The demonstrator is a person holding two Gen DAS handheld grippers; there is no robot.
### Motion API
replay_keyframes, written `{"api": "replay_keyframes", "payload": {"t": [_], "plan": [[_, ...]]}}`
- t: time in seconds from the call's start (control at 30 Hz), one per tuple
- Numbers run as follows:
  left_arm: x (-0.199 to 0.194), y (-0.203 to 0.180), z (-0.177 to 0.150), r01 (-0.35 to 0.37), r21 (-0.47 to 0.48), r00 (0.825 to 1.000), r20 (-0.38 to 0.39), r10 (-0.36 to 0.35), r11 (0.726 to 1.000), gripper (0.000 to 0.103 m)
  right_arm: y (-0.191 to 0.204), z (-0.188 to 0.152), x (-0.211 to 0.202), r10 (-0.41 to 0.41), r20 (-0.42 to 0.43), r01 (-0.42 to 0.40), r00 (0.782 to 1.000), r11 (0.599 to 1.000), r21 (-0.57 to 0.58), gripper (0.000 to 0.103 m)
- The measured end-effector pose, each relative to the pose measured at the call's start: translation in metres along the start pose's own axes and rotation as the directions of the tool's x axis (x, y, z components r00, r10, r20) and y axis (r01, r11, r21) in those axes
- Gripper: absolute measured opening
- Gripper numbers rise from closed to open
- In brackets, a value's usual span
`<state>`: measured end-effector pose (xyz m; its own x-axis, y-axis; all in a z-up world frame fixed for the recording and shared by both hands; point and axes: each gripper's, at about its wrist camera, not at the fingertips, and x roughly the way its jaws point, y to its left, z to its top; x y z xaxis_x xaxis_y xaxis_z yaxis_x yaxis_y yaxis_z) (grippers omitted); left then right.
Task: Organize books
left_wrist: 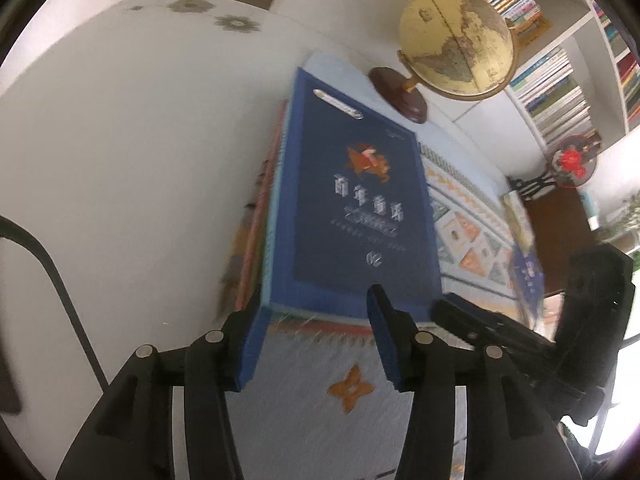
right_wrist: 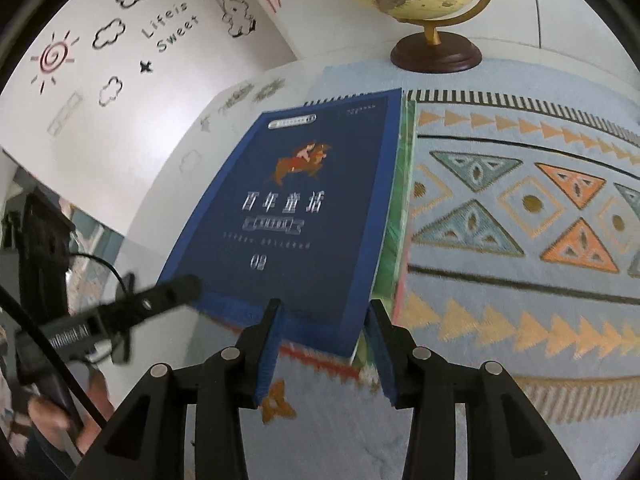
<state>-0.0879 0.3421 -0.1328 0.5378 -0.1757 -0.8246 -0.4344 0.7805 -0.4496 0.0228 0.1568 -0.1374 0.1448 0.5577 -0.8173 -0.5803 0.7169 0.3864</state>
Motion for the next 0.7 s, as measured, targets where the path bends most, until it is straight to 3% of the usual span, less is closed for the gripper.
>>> {"api": "replay_keyframes", "payload": {"t": [0.1,0.27,0.4,0.53,0.63,0.7], "plan": [[-0.009,-0.001,-0.016,-0.044,0.019,0.999,-0.003,0.044,0.999,0.047,-0.004,-0.019,-0.015,-0.023,-0.001,0.023,1.0,1.0,-0.009,0.041],[-0.02,-0.025,-0.052,-0.05,0.071,0.998,-0.028,0.052,0.996,0.047,-0.017,-0.062,-0.05,-0.043,0.005,0.043,0.999,0.999,0.014,0.041],[-0.021,-0.073,-0.085,-0.037,0.161,0.998,-0.044,0.045,0.986,0.047,-0.027,-0.102,-0.093,-0.101,0.047,0.101,0.994,0.995,0.009,0.042],[-0.025,-0.148,-0.117,0.019,0.276,0.997,-0.08,0.003,0.961,0.048,-0.047,-0.138,-0.15,-0.133,0.117,0.128,0.984,0.99,0.05,0.042],[-0.038,-0.205,-0.148,0.089,0.361,0.994,-0.087,-0.061,0.928,0.056,-0.065,-0.166,-0.2,-0.173,0.179,0.159,0.968,0.983,0.089,0.045],[-0.053,-0.244,-0.168,0.121,0.417,0.993,-0.052,-0.109,0.901,0.076,-0.077,-0.186,-0.235,-0.2,0.225,0.174,0.954,0.976,0.129,0.053]]}}
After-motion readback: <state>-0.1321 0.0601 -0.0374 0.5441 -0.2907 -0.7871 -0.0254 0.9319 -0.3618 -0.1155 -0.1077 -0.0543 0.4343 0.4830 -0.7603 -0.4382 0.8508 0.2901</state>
